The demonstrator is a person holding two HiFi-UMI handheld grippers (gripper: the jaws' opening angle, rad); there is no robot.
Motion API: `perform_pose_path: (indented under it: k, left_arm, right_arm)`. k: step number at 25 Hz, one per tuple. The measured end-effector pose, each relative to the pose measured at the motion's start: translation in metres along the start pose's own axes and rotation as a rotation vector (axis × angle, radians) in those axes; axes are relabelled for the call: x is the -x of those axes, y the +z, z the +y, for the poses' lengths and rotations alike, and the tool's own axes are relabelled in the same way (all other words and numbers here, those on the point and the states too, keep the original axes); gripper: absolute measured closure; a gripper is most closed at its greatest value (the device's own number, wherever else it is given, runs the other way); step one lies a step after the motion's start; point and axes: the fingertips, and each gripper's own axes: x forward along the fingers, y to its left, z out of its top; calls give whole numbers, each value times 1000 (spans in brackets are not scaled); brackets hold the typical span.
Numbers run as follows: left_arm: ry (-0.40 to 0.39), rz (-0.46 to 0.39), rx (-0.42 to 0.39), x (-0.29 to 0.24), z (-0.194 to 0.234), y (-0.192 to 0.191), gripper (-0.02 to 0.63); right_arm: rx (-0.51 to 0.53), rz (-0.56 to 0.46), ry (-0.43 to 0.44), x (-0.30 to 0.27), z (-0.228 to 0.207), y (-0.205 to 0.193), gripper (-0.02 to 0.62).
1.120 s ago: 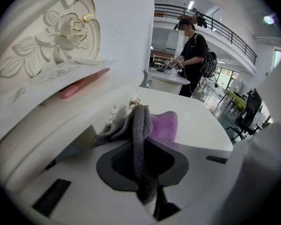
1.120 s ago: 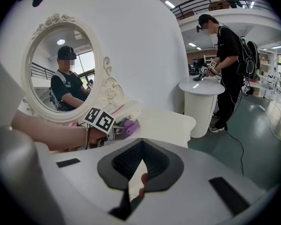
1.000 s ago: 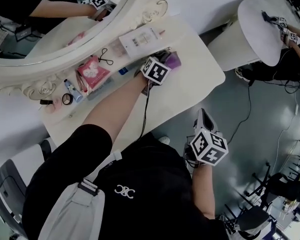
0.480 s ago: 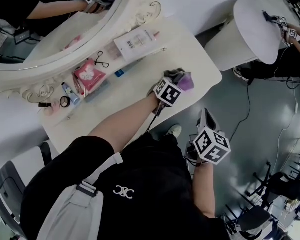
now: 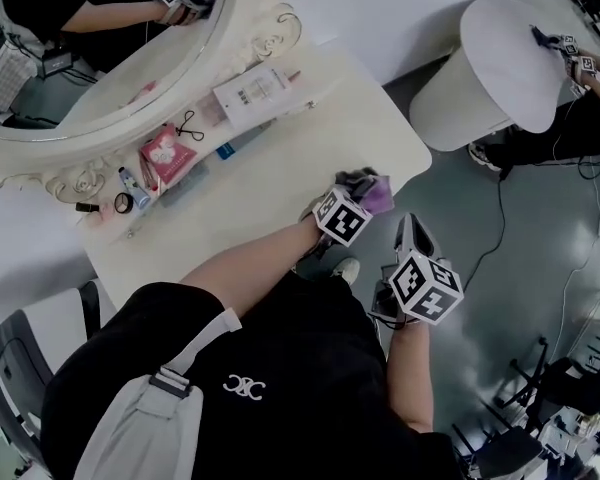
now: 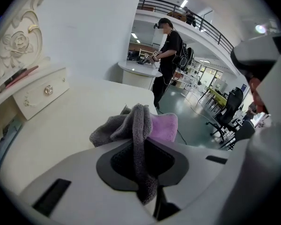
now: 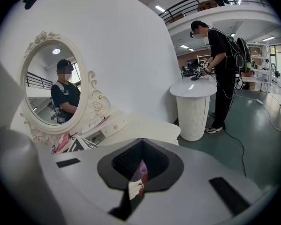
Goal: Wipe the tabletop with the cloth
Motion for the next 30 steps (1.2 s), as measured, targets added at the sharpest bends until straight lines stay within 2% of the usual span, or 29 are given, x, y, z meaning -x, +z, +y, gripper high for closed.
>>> perform_pose_path:
  k: [5, 20, 25, 30]
  left_arm:
    - [-20, 0, -9, -20, -13, 16, 555]
    - [61, -6, -33, -87, -38, 88, 555]
    - [94, -15, 5, -98, -33, 102, 555]
    - [110, -15, 22, -106, -32, 111, 555]
  right_arm:
    - [-4, -18, 13, 4, -29, 12, 591]
    - [-23, -69, 11, 19, -153, 56, 591]
    - [-55, -68, 10, 21, -177, 58, 591]
    - [-73, -62, 20, 18, -181, 60, 591]
